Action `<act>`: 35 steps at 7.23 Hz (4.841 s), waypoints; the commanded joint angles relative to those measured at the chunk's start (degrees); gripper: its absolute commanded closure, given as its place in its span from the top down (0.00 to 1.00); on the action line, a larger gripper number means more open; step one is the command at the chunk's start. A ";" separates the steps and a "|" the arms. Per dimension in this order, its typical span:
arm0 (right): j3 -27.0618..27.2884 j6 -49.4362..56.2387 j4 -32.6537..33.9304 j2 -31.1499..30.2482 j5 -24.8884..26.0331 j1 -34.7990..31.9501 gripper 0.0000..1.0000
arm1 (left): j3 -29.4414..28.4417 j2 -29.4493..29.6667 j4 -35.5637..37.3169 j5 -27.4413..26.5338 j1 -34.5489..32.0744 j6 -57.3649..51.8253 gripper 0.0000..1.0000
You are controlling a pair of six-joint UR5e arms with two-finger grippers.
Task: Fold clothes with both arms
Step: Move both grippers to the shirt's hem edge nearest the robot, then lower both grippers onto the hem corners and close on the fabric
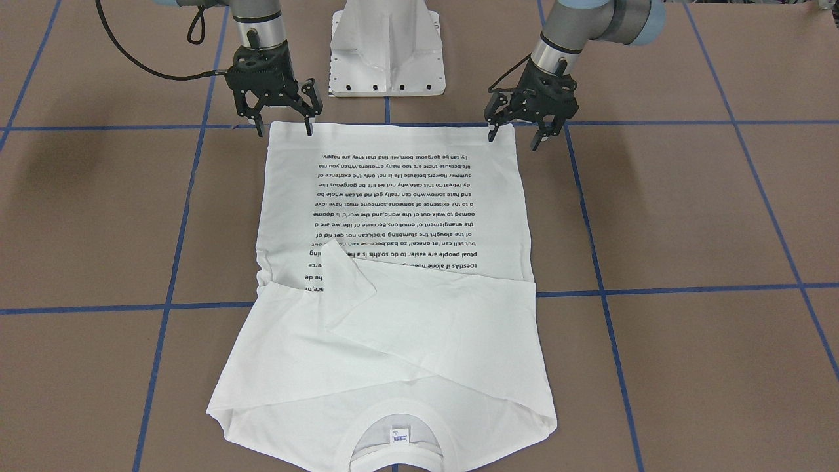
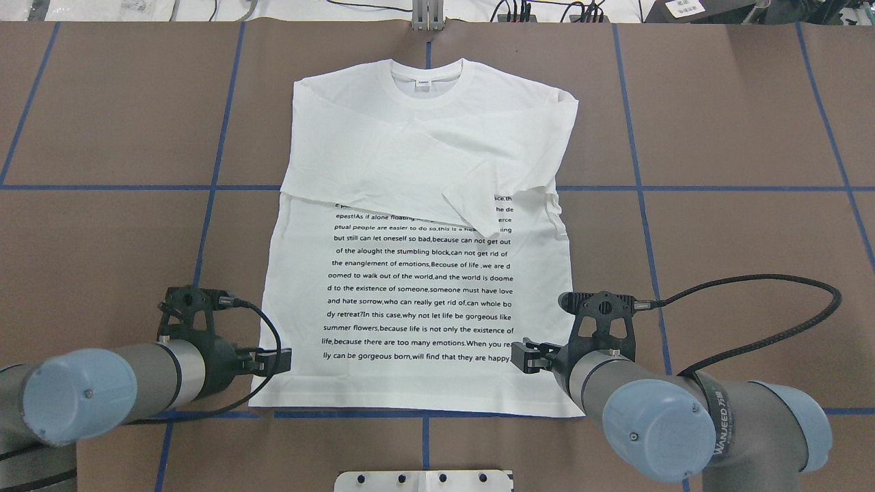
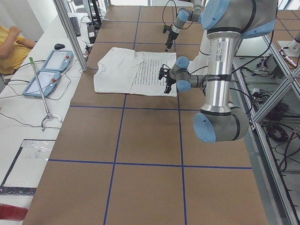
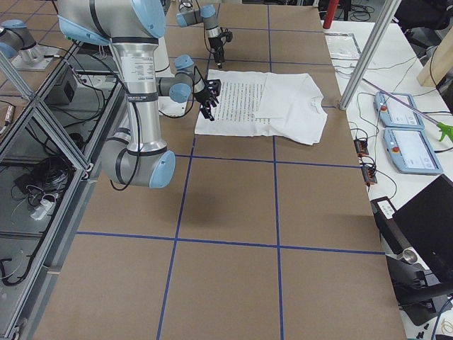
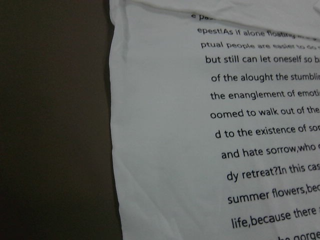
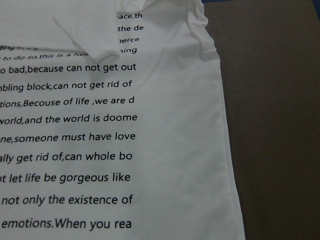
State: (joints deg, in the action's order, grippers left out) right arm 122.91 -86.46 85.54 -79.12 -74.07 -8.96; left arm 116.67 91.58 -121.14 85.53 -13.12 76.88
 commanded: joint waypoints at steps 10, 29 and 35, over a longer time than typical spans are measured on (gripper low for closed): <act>-0.13 -0.11 -0.11 0.02 0.86 0.62 0.99 | -0.57 -0.62 2.93 -3.97 7.68 4.42 0.65; -3.56 -14.78 -5.56 -6.05 9.12 9.84 0.75 | 5.58 -0.44 2.75 -3.44 6.01 4.42 0.00; -4.17 -14.87 -5.21 -5.96 9.38 9.93 0.54 | 5.67 -0.44 2.67 -3.36 6.01 4.42 0.00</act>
State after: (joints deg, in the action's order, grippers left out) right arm 118.65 -101.34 80.14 -85.08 -64.69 0.92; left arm 122.34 91.14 -118.48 82.18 -7.12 81.30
